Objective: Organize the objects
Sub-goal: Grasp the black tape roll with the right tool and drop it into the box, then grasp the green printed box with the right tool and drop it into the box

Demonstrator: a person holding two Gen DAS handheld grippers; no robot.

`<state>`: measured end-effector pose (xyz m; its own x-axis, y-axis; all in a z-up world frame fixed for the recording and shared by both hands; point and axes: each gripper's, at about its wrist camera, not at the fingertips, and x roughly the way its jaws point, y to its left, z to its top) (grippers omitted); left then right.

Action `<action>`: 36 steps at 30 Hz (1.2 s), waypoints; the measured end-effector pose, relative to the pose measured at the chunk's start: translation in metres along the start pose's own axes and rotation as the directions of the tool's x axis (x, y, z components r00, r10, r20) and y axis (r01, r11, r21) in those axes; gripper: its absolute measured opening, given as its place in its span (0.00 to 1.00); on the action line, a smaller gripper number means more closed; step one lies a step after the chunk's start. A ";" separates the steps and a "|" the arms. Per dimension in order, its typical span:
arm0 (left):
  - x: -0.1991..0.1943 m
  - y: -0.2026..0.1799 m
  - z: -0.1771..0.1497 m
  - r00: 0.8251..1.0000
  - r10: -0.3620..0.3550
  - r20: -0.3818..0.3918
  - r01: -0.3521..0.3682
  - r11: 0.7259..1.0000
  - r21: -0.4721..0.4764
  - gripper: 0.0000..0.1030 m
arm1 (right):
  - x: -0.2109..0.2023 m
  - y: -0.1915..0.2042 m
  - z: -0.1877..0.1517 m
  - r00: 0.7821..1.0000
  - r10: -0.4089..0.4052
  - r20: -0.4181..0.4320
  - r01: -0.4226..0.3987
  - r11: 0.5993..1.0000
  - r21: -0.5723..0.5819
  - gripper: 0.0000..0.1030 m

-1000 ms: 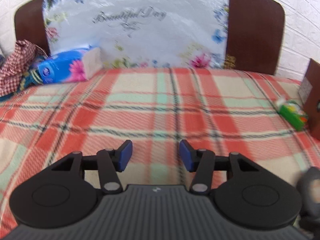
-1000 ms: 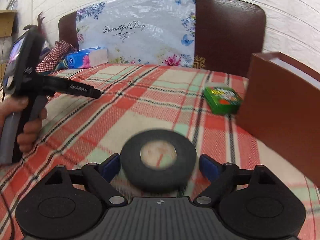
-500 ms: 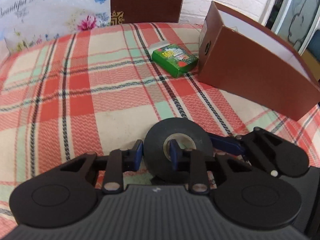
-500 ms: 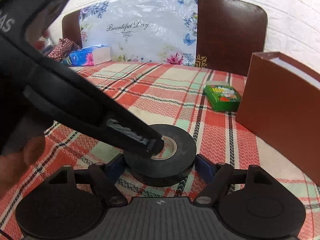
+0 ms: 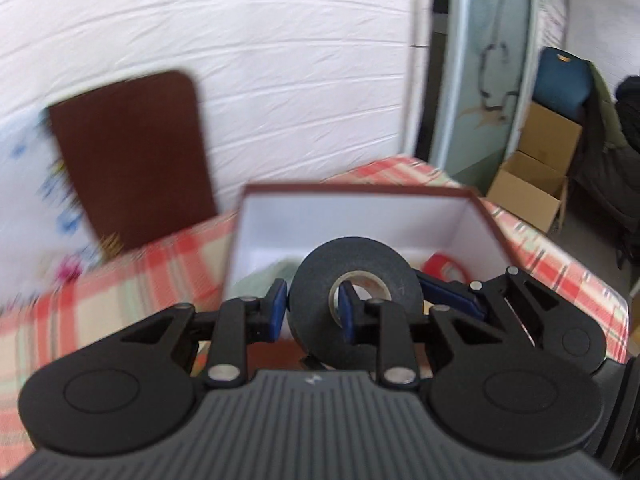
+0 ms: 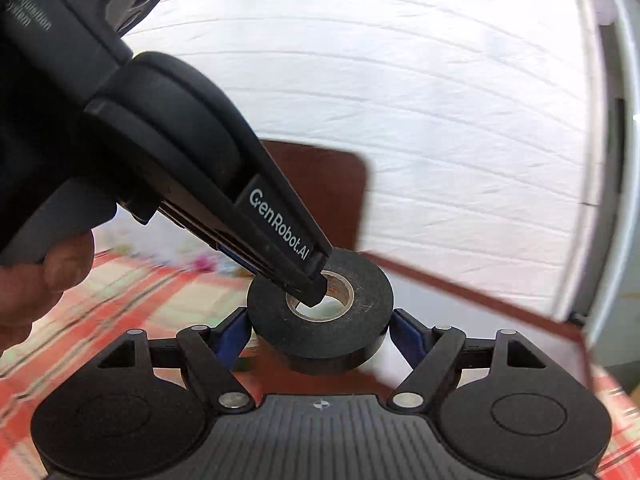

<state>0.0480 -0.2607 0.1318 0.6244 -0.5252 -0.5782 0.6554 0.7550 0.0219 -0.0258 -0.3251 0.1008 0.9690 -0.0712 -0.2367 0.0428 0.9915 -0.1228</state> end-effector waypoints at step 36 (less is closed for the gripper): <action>-0.054 0.221 -0.188 0.954 0.266 -0.140 -0.300 0.803 -0.516 0.29 | 0.120 0.124 -0.007 0.953 0.202 -0.225 -0.244 0.953 -0.180 0.33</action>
<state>0.0790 0.0084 0.0148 0.7104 -0.2448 -0.6598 0.1195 0.9659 -0.2297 0.0946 -0.2111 0.0508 0.8778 0.1076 -0.4668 -0.2393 0.9426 -0.2327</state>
